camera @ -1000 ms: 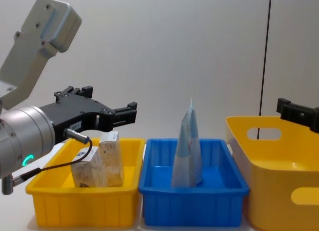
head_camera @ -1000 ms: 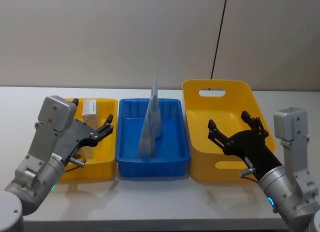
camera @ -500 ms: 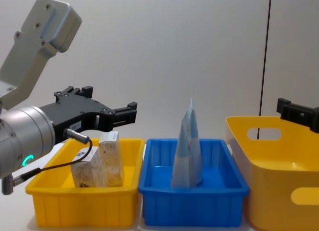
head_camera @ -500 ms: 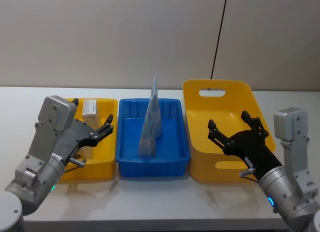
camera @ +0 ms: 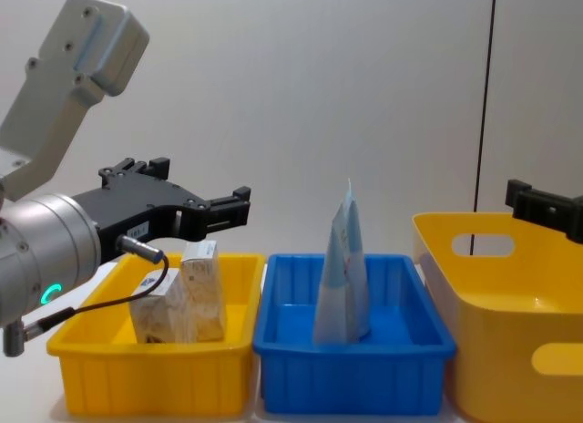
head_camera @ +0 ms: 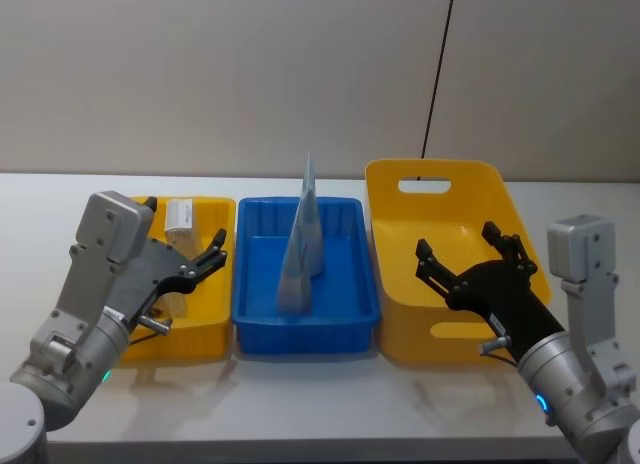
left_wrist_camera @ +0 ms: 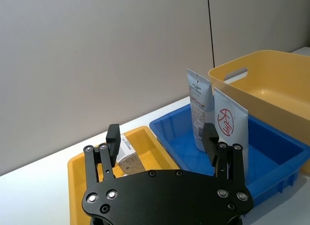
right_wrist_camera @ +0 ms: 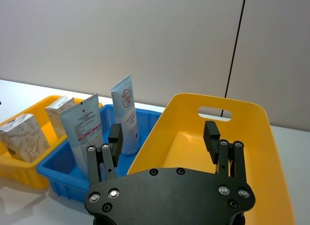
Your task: Bimanual collaborative sorting of washing and personal care products
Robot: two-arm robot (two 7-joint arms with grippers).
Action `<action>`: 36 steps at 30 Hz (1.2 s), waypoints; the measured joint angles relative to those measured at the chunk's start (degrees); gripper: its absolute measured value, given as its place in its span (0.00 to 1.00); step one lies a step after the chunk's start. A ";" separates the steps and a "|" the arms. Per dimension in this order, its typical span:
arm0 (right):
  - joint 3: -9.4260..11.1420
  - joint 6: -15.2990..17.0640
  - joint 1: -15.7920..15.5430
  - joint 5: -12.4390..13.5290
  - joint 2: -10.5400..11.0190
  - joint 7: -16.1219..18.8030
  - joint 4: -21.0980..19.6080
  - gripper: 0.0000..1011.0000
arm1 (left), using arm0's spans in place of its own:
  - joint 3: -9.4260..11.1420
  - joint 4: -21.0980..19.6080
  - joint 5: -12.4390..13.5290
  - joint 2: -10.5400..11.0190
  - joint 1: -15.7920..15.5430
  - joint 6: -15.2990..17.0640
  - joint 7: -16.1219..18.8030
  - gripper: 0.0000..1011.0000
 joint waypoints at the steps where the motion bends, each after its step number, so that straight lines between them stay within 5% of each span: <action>1: 0.00 0.00 0.00 0.00 0.00 0.00 0.00 0.99 | 0.00 0.00 0.00 0.00 0.00 0.00 0.00 0.99; 36: 0.00 0.00 0.00 0.00 0.00 0.00 0.00 0.99 | -0.04 0.00 0.00 -0.01 0.02 0.09 -0.03 0.99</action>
